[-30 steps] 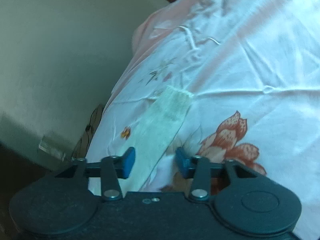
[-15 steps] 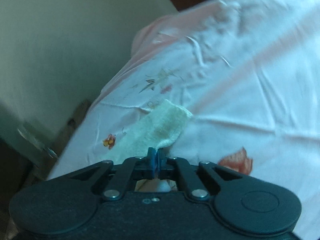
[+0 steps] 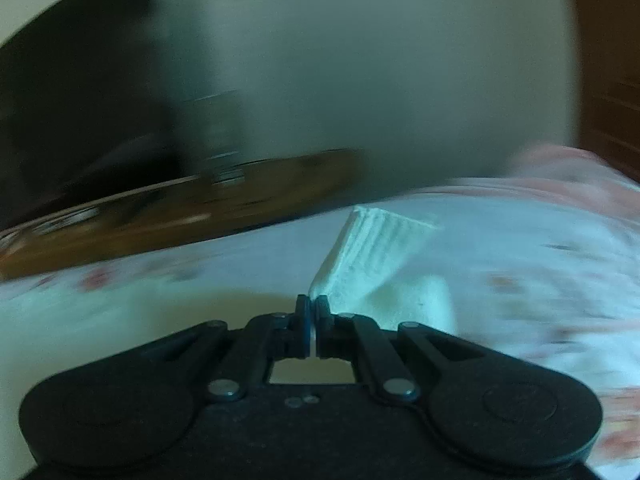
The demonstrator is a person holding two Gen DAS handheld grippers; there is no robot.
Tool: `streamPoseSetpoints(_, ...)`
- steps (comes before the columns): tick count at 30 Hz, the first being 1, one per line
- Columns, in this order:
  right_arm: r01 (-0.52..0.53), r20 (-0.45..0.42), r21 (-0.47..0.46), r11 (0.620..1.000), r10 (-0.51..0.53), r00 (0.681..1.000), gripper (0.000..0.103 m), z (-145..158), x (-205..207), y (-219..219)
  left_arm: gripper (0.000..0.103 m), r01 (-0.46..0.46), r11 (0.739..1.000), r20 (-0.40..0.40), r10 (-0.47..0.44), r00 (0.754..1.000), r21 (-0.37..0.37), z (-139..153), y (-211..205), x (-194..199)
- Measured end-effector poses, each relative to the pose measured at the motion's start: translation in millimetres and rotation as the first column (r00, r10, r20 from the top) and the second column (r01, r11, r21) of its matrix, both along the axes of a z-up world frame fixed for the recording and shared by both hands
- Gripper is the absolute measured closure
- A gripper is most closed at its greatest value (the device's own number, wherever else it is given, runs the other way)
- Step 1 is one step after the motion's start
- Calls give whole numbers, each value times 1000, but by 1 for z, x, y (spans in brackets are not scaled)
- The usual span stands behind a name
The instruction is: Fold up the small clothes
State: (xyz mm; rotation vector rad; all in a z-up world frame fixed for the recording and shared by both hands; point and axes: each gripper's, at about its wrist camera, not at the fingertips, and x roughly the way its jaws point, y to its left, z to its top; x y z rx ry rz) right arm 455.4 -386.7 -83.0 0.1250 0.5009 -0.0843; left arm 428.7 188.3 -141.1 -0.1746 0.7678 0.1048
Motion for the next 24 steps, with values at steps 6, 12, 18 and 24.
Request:
streamPoseSetpoints(6,-296,-66,-23,955,294,954,100,-18,22,138,0,7,1000,-8,-7,1000,-26,3,10,-2)
streamPoseSetpoints(12,-427,-150,-33,904,418,896,89,-53,24,213,0,24,999,3,-24,1000,-25,7,7,-3)
streamPoseSetpoints(18,-430,-85,-126,894,422,903,75,-38,-19,222,41,135,978,39,-130,991,-158,19,-36,23)
streamPoseSetpoints(24,-279,-75,-61,958,275,959,75,-35,-38,160,41,272,861,46,-280,959,-429,14,-118,72)
